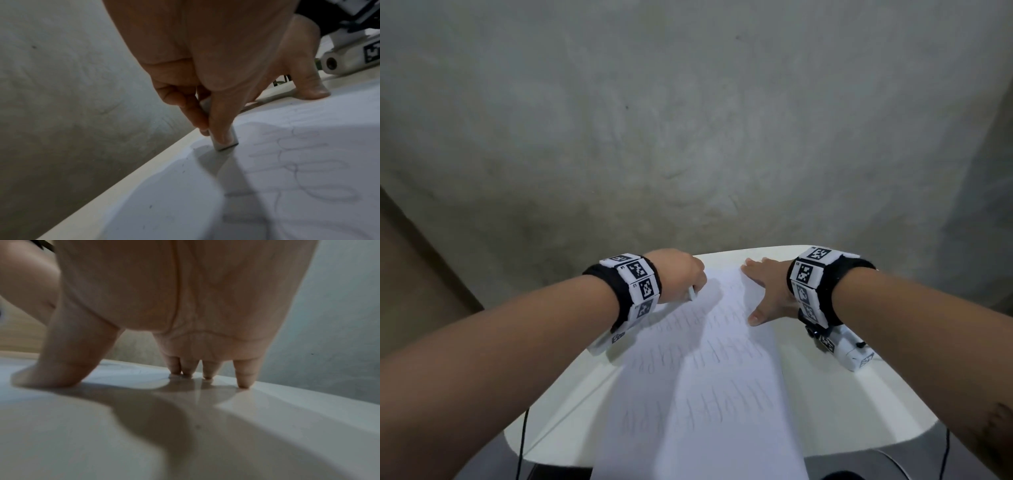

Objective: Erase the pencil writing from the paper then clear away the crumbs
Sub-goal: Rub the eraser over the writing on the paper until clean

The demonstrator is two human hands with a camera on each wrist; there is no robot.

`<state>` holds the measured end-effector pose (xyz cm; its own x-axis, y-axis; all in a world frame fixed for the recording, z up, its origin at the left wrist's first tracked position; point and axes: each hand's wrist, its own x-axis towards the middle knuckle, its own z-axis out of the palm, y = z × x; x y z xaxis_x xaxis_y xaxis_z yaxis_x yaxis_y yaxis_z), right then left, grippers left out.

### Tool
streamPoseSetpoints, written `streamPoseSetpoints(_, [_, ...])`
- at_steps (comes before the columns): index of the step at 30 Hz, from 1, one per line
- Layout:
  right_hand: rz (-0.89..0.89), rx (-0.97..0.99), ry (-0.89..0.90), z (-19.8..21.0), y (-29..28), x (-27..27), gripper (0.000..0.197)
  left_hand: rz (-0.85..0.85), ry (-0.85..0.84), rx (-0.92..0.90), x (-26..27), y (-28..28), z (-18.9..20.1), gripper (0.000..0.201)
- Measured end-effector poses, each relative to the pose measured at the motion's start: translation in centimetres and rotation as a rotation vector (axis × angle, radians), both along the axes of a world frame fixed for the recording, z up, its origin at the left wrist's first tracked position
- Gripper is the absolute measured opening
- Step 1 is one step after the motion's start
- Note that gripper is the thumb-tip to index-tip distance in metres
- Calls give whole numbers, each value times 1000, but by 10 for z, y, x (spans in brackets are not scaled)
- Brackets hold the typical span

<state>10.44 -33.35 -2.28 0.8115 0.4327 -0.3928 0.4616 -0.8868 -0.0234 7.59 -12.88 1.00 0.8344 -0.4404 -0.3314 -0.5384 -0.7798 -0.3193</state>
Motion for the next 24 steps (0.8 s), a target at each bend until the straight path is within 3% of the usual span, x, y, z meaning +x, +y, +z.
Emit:
streamPoseSetpoints(7, [-5, 2, -55, 1, 8, -1, 102, 14, -79, -217, 24, -49, 13, 22])
streamPoseSetpoints(10, [-7, -10, -12, 1, 8, 1, 109, 16, -40, -174, 27, -62, 6, 24])
streamPoseSetpoints(18, [15, -40, -28, 2, 5, -4, 107, 2, 9, -48, 21, -22, 5, 20])
streamPoseSetpoints(24, [6, -11, -9, -1, 5, -2, 109, -60, -87, -124, 20, -49, 2, 21])
